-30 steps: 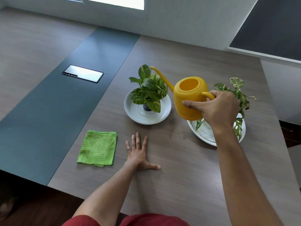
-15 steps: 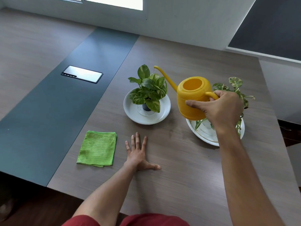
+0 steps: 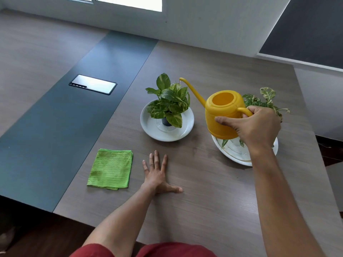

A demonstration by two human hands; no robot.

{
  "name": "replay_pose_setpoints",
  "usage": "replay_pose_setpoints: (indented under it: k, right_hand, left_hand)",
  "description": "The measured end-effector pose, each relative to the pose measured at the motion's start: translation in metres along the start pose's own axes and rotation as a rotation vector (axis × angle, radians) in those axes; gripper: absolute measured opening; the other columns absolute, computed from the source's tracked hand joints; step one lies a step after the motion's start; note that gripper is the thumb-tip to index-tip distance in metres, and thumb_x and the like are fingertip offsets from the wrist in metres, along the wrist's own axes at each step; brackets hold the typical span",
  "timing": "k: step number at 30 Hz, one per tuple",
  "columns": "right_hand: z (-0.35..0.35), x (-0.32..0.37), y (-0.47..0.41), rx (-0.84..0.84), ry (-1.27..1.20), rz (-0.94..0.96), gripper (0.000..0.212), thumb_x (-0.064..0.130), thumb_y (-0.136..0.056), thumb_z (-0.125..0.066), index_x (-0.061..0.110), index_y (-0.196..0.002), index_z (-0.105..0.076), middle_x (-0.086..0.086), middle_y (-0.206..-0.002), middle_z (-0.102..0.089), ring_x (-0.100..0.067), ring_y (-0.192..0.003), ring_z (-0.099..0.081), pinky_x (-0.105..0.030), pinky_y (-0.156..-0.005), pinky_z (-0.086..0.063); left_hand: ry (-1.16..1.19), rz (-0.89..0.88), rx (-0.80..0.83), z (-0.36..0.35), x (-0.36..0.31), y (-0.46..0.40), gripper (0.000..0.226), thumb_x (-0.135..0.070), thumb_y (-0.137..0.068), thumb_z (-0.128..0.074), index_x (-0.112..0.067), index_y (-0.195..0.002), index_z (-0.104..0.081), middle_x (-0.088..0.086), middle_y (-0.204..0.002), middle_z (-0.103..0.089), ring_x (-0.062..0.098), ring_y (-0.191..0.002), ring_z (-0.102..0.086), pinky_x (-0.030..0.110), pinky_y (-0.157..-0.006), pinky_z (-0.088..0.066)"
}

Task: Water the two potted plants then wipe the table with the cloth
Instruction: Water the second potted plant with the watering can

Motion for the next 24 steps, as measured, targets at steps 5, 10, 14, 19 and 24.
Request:
replay_pose_setpoints:
  k: [5,10,14,19,24]
  right_hand:
    - [0.001,-0.003,0.002,0.005,-0.012,0.015,0.067,0.063,-0.047,-0.087,0.021,-0.049,-0.035,0.009,-0.049,-0.042,-0.010,-0.047,-0.037,-0.023,-0.048,-0.024]
    - [0.001,-0.008,0.004,0.001,-0.016,0.018,0.068,0.064,-0.045,-0.087,0.020,-0.049,-0.035,0.007,-0.048,-0.043,-0.014,-0.047,-0.038,-0.025,-0.048,-0.026]
    - [0.001,-0.010,0.008,0.006,-0.030,0.018,0.068,0.064,-0.046,-0.087,0.018,-0.049,-0.037,0.007,-0.047,-0.043,-0.011,-0.045,-0.036,-0.025,-0.047,-0.025]
    - [-0.001,-0.012,0.012,0.010,-0.034,0.018,0.066,0.065,-0.046,-0.086,0.020,-0.049,-0.039,0.006,-0.049,-0.046,-0.012,-0.047,-0.039,-0.027,-0.052,-0.030]
    - [-0.002,-0.012,0.015,0.010,-0.026,0.022,0.065,0.065,-0.046,-0.086,0.013,-0.053,-0.048,-0.001,-0.053,-0.055,-0.016,-0.049,-0.044,-0.032,-0.052,-0.038]
  left_hand:
    - [0.007,-0.006,-0.006,0.000,0.000,0.001,0.159,-0.102,-0.041,-0.054,-0.025,-0.155,0.026,0.016,-0.153,0.048,0.035,-0.138,0.048,0.063,-0.111,0.028]
    - [0.009,-0.008,0.001,0.001,-0.001,0.001,0.159,-0.101,-0.042,-0.055,-0.025,-0.155,0.026,0.016,-0.152,0.048,0.034,-0.138,0.048,0.063,-0.111,0.027]
    - [0.007,-0.005,0.005,0.000,-0.001,0.000,0.159,-0.102,-0.042,-0.055,-0.025,-0.155,0.026,0.016,-0.152,0.048,0.034,-0.137,0.048,0.063,-0.111,0.028]
    - [0.003,-0.006,0.003,0.001,-0.001,0.001,0.158,-0.102,-0.043,-0.055,-0.025,-0.156,0.026,0.016,-0.153,0.047,0.035,-0.138,0.047,0.064,-0.111,0.027]
    - [0.000,-0.001,0.001,0.000,-0.001,0.000,0.159,-0.102,-0.043,-0.055,-0.025,-0.155,0.026,0.016,-0.153,0.047,0.035,-0.138,0.047,0.063,-0.111,0.027]
Point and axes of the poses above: each hand's wrist, its own y-axis away from the middle knuckle, its own z-axis out of the back of the hand, x = y × z, the point moved 4 cm from there along -y, towards the middle knuckle
